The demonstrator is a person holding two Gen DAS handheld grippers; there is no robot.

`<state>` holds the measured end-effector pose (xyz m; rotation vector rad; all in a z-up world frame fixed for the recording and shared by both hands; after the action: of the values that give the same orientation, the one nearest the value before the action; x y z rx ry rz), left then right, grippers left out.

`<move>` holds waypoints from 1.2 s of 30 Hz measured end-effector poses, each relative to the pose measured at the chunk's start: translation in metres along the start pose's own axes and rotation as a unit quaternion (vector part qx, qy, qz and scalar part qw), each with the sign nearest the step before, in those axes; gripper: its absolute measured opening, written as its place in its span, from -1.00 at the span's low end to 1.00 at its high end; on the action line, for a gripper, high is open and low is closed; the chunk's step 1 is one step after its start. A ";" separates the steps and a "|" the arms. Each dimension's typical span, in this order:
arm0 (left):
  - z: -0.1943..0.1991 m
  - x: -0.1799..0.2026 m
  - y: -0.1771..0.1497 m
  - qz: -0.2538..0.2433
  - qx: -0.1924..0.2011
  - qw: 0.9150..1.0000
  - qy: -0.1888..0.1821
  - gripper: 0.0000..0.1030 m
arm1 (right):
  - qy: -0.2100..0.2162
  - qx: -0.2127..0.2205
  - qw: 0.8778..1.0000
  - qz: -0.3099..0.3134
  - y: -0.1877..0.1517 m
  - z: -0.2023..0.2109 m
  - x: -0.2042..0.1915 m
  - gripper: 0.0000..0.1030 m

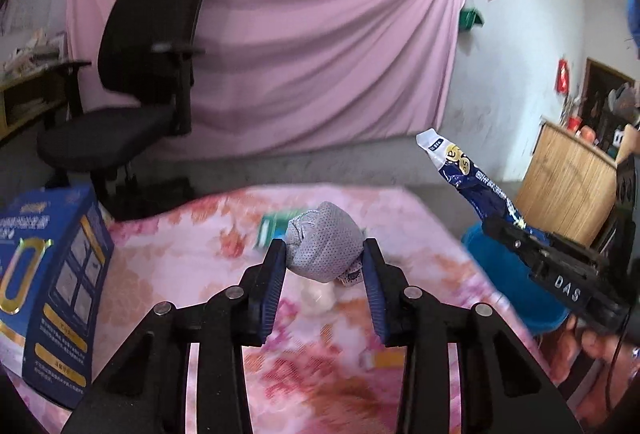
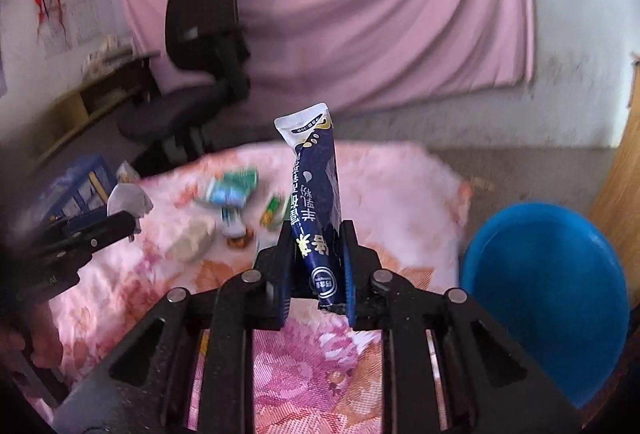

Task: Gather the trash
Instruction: 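Grasp the grey cloth with the left gripper while the right gripper grasps the blue wrapper, then carry both items over the blue basin and open both grippers to drop them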

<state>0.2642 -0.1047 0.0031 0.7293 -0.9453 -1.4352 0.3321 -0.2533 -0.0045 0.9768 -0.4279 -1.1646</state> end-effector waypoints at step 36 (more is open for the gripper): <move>-0.007 0.225 0.068 -0.132 0.101 0.969 -0.180 -0.36 | -0.175 0.279 0.940 -0.092 0.009 0.172 0.113 -0.02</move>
<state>0.2819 -0.3255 0.0810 0.7790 -1.3278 -1.7616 0.2540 -0.4271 0.0749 1.3201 -1.0101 -1.4304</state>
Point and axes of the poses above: each gripper's, at about its wrist camera, not at the fingertips, and z roughly against the way its jaws point, x to its right, y to its top, the point moved 5 cm from there along -z, roughly the way its jaws point, and after that the axes turned 4 degrees about y, right-handed, at the moved point
